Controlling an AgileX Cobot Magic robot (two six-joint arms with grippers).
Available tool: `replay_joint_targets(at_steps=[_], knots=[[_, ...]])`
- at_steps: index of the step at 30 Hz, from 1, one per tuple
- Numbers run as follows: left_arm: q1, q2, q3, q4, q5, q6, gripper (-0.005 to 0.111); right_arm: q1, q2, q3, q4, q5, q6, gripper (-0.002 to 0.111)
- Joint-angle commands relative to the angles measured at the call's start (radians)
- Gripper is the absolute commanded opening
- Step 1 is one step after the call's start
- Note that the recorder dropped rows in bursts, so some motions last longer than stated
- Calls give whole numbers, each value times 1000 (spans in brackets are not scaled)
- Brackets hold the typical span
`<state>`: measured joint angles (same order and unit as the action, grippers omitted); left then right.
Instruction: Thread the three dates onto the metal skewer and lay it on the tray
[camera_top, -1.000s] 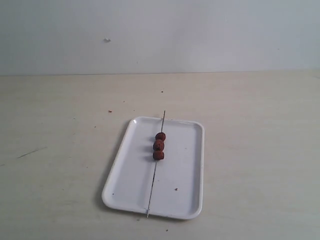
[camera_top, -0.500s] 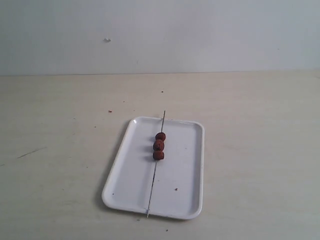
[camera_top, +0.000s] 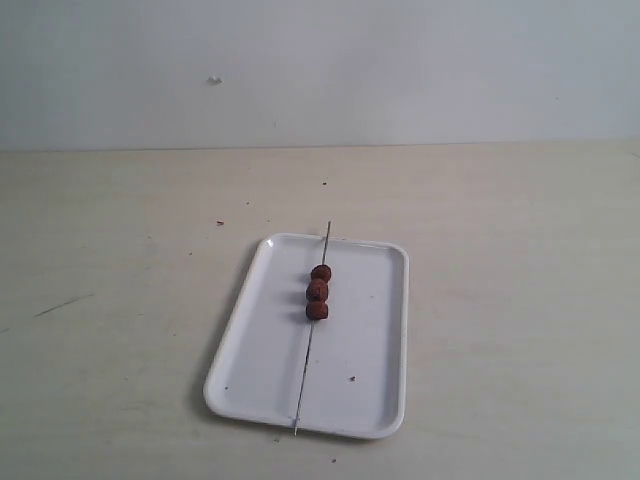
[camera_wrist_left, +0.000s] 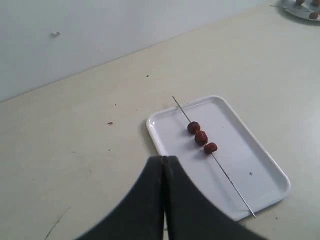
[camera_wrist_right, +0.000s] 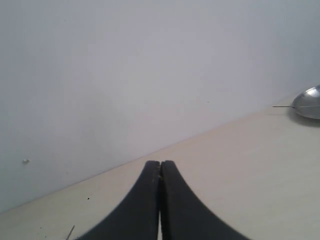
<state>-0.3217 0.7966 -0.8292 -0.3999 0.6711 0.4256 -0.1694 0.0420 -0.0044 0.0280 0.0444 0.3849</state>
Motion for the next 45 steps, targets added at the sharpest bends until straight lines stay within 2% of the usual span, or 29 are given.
replay_joint_targets(at_steps=[1,5,11,14,18,23,31,34,45], knots=[[2,-5,6,30,14,6,0,-4,-7,4,0,-2,-10,0],[2,-14,49,72,-46,9,0,-4,-7,4,0,-2,-10,0],[9,-143,266,86,-411,9,0,-4,-7,4,0,-2,-10,0],[46,-285,388,88,-497,7,0,-4,-7,4,0,-2,-10,0],[117,-487,499,84,-487,5,0,-4,-7,4,0,-2,-10,0],[175,-640,583,84,-469,5,0,-4,-7,4,0,-2,-10,0],[183,-797,732,79,-466,3,0,-4,-7,4,0,-2,-10,0],[183,-797,772,37,-483,-25,0,-4,-7,4,0,-2,-10,0],[183,-797,829,45,-476,-19,0,-4,-7,4,0,-2,-10,0]])
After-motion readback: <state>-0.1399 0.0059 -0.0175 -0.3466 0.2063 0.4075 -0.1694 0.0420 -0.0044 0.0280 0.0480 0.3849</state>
